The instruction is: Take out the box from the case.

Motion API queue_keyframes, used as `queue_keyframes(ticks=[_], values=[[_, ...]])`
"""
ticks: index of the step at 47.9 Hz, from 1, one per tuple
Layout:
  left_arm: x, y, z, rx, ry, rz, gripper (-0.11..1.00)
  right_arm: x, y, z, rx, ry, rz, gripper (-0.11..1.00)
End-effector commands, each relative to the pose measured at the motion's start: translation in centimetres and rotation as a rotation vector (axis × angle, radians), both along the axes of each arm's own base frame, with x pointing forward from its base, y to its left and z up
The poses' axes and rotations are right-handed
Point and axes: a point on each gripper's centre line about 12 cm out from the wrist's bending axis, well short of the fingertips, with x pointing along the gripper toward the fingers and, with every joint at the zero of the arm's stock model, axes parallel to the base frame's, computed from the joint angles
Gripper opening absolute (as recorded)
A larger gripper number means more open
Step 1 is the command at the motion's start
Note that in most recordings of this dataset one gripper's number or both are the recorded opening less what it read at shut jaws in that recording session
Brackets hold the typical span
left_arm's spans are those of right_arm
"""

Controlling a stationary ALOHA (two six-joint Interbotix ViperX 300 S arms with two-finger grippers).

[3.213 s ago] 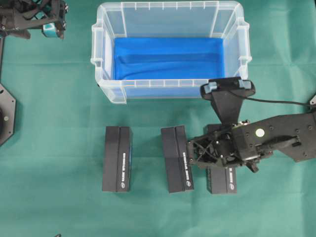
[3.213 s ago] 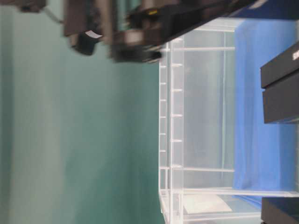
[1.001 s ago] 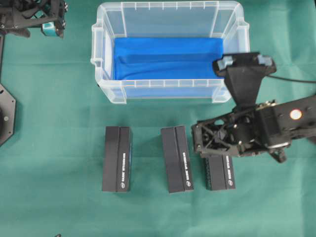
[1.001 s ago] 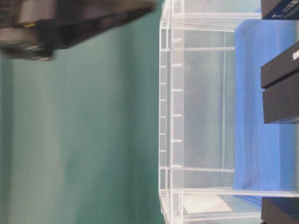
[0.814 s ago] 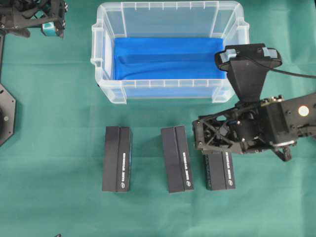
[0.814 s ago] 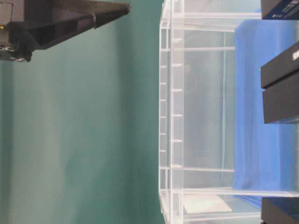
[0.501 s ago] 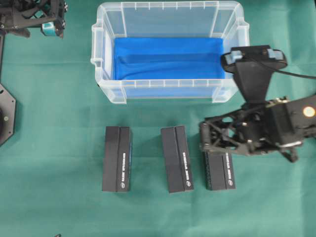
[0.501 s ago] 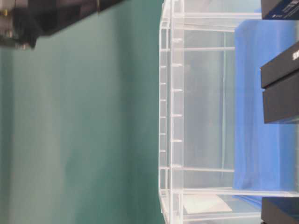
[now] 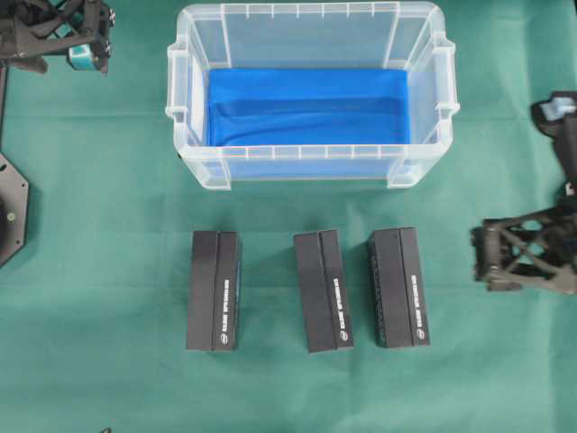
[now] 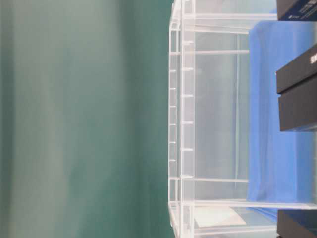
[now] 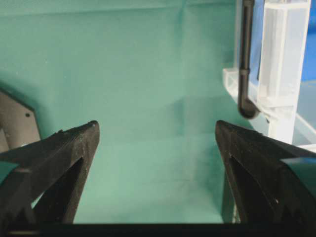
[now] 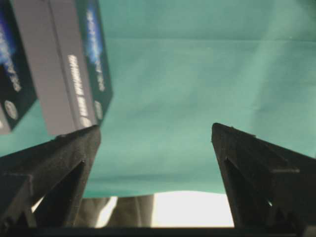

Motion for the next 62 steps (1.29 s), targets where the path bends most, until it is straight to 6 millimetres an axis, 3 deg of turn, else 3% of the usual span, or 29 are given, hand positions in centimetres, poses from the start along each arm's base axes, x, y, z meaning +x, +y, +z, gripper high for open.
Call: queue_keyframes(ticks=[1, 15, 33, 46, 62], values=[[-0.2, -0.1, 0.7, 0.009, -0.025, 0.003, 0.98, -0.4, -0.2, 0.7, 0.006, -0.024, 0.001, 0.91], [-0.1, -0.1, 0.8, 0.006, -0.028, 0.004, 0.98, 0.0, -2.1, 0.6, -0.022, -0.026, 0.004, 0.91], [0.0, -0.4, 0.8, 0.002, -0.031, 0.001, 0.98, 0.2, -8.5, 0.3, -0.061, -0.005, 0.054, 0.91], [0.0, -0.4, 0.7, -0.003, -0.034, 0.021, 0.98, -1.5, -13.0, -0.3, -0.08, 0.021, 0.032, 0.91], [0.0, -0.5, 0.7, -0.004, -0.034, 0.026, 0.98, -3.2, -16.8, -0.4, -0.097, 0.035, 0.026, 0.91]])
